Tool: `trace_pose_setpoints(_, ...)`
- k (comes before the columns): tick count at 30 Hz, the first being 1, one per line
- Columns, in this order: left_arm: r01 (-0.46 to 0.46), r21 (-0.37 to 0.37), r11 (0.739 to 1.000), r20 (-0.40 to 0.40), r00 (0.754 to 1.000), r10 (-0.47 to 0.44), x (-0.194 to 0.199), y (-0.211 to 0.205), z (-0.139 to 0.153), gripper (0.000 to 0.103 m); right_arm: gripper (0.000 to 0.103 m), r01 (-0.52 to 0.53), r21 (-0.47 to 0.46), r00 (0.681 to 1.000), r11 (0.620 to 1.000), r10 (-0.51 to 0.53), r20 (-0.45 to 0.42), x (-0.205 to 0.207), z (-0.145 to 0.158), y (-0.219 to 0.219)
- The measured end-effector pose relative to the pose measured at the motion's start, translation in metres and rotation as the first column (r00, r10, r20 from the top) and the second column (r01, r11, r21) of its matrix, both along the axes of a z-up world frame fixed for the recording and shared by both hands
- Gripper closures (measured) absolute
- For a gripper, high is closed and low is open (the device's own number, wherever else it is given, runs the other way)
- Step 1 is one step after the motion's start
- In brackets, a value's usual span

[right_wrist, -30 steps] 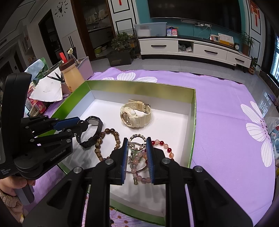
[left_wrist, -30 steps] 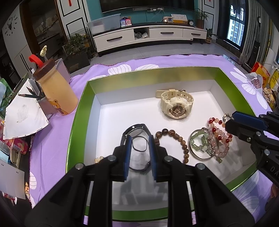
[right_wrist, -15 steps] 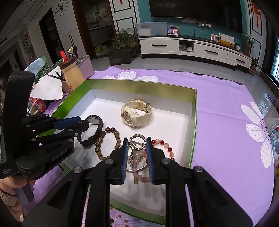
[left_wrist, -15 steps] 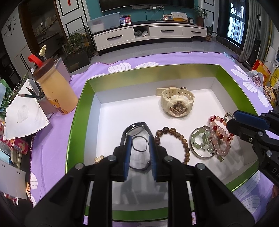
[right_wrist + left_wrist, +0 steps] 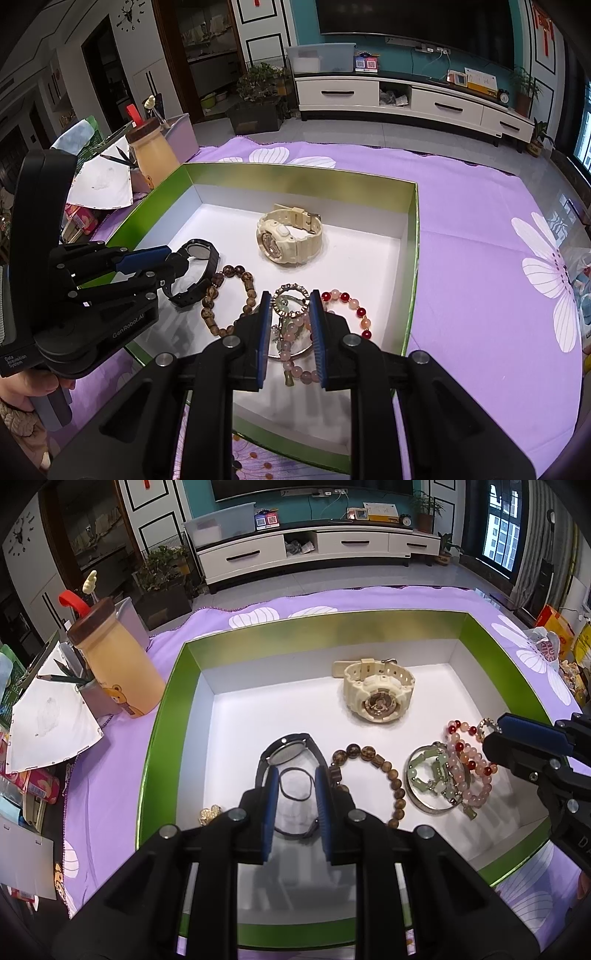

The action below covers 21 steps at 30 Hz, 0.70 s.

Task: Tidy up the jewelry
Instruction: 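Lower the dark ring beside the black watch with the left tool while the right tool holds the silver ring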

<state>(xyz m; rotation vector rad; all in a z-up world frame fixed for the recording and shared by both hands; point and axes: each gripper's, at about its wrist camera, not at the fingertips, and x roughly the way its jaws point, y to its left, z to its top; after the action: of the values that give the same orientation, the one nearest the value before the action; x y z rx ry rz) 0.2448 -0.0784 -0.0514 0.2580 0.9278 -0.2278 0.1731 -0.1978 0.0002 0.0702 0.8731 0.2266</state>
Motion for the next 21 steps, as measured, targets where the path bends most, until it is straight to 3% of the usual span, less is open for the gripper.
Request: trace_pose_setpoints(21,0.001,0.009,1.0,-0.012,1.0,-0.001,0.0014,0.0,-0.0043,0.083,0.083,-0.001,-0.002,1.0,1.0,0.001,-0.011,-0.0001,-0.0037,0.0023)
